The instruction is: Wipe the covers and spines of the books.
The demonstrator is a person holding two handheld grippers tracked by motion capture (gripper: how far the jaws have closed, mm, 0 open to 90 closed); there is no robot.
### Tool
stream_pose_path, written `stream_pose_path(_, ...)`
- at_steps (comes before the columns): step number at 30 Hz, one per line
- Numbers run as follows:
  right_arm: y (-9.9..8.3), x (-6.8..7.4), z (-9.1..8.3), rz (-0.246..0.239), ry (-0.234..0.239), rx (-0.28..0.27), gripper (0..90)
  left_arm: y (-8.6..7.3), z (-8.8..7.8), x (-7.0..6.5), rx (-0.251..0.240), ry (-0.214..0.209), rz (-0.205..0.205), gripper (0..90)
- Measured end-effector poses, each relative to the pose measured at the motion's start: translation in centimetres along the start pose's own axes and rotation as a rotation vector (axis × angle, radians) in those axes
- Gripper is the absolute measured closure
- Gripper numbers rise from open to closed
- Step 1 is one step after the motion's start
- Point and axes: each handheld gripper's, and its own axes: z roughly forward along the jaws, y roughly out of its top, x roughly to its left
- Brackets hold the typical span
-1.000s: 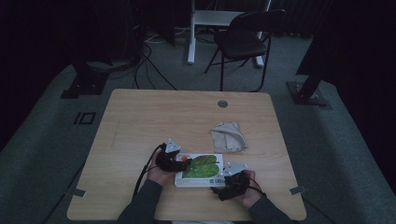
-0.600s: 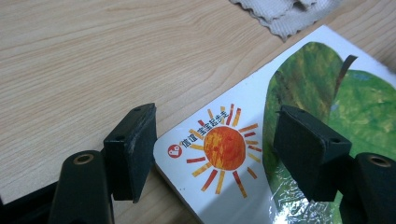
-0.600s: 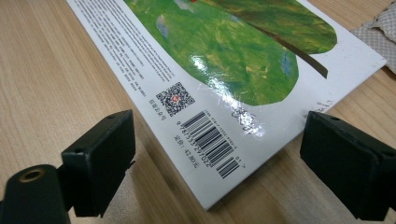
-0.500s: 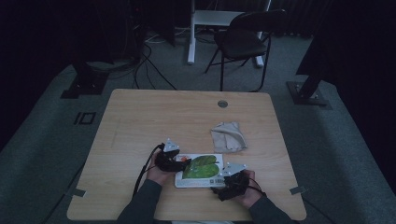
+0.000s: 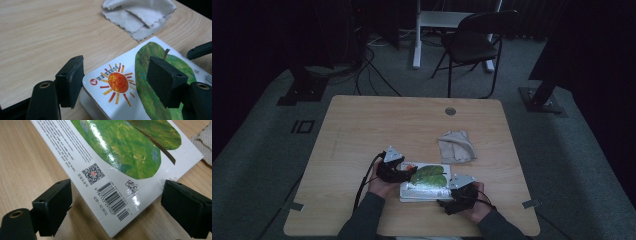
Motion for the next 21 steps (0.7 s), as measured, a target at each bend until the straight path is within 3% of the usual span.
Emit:
stream_pose_path(9,0.7,0.4,0.2,-0.033,-0.038,-0.008,9.4,0.7,-0.7,-0.5,-0.042,-0.005,0.009,31.0)
stream_pose_path(17,1.4,1.2,0.4,-0.082,-0.023,-0.052,12.5,0.8,-0.5,-0.9,-0.026,-0.005,0.030,31.1)
stream_pose_path(21,1.4,1.1,0.3,-0.080,-0.011,-0.054,14.2,0.7,-0.5,-0.8,-0.031,-0.010,0.021,31.3)
